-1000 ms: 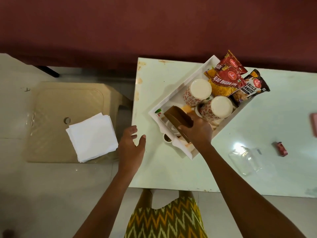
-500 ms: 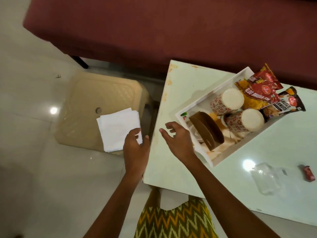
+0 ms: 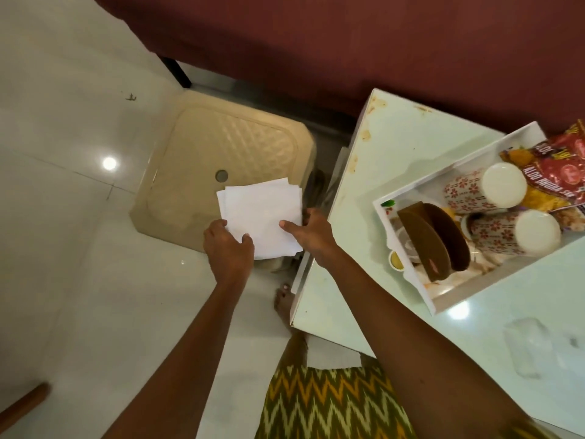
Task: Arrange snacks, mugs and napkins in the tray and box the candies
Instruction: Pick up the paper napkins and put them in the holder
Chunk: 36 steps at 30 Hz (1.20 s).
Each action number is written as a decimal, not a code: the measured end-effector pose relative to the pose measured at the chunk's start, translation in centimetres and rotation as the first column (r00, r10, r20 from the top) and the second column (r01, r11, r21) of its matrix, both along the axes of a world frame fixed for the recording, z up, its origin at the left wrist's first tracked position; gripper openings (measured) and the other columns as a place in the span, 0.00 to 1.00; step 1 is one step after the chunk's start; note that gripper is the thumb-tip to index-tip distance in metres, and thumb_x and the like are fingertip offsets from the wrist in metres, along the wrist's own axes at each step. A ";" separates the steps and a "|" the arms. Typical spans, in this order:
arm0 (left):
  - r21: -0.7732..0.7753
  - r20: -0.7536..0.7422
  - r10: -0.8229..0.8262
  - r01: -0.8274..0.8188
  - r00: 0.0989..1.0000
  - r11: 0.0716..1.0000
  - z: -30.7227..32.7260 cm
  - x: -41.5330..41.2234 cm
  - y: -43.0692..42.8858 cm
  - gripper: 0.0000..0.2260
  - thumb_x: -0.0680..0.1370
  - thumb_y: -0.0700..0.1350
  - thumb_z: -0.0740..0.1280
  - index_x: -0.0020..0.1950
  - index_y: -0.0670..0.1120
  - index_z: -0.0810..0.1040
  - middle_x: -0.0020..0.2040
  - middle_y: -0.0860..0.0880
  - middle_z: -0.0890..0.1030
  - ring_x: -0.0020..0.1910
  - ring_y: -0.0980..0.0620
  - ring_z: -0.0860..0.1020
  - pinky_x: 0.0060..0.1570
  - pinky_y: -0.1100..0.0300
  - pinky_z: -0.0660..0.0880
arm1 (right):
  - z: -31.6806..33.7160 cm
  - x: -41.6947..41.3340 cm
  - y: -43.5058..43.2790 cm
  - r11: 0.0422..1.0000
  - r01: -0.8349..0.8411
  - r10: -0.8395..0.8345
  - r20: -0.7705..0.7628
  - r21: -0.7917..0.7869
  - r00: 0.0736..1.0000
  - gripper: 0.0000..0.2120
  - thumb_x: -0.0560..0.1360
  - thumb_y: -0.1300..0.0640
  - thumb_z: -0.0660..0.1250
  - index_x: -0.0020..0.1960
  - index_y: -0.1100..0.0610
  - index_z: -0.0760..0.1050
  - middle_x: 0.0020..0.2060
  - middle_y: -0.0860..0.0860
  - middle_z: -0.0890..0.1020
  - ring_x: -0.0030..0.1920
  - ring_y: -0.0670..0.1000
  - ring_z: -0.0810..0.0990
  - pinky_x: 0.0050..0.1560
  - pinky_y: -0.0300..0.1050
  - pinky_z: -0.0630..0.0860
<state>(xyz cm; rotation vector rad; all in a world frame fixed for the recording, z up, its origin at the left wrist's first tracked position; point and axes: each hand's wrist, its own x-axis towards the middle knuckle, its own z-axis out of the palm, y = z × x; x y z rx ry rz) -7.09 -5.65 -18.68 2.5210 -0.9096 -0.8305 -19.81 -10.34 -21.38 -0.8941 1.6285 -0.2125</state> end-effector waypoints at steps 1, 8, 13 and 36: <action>-0.004 0.005 -0.002 0.002 1.000 1.000 -0.1 0.0 -0.1 0.21 0.72 0.39 0.67 0.62 0.36 0.68 0.62 0.37 0.71 0.62 0.39 0.70 0.58 0.50 0.69 | -0.2 0.2 0.0 1.000 0.011 -0.011 0.007 -0.007 1.000 0.27 0.71 0.49 0.71 0.64 0.59 0.66 0.61 0.56 0.75 0.58 0.57 0.76 0.56 0.49 0.75; -0.007 -0.031 0.051 -0.051 0.998 0.999 -0.8 0.7 -0.6 0.17 0.70 0.38 0.68 0.58 0.36 0.70 0.59 0.37 0.72 0.56 0.38 0.73 0.54 0.49 0.71 | 0.1 0.1 -0.4 0.995 0.094 -0.094 -0.006 -0.044 0.996 0.21 0.71 0.54 0.71 0.60 0.61 0.71 0.58 0.57 0.77 0.55 0.55 0.76 0.52 0.46 0.74; -0.008 -0.245 0.089 -0.094 0.965 0.995 -0.6 1.0 -1.4 0.15 0.72 0.43 0.68 0.55 0.39 0.71 0.54 0.42 0.76 0.53 0.42 0.76 0.52 0.51 0.75 | 2.7 -1.8 -0.1 0.976 0.164 -0.157 0.064 -0.142 0.986 0.14 0.70 0.60 0.71 0.55 0.61 0.76 0.52 0.56 0.80 0.52 0.56 0.78 0.52 0.49 0.76; 0.103 -0.871 -0.011 0.204 0.492 0.973 5.9 -10.5 -4.6 0.07 0.77 0.36 0.61 0.50 0.43 0.77 0.29 0.48 0.82 0.22 0.54 0.77 0.19 0.67 0.72 | 8.5 -18.2 6.4 0.803 0.594 -0.557 0.299 -0.046 0.775 0.09 0.73 0.70 0.64 0.52 0.65 0.78 0.47 0.62 0.82 0.42 0.58 0.81 0.35 0.41 0.80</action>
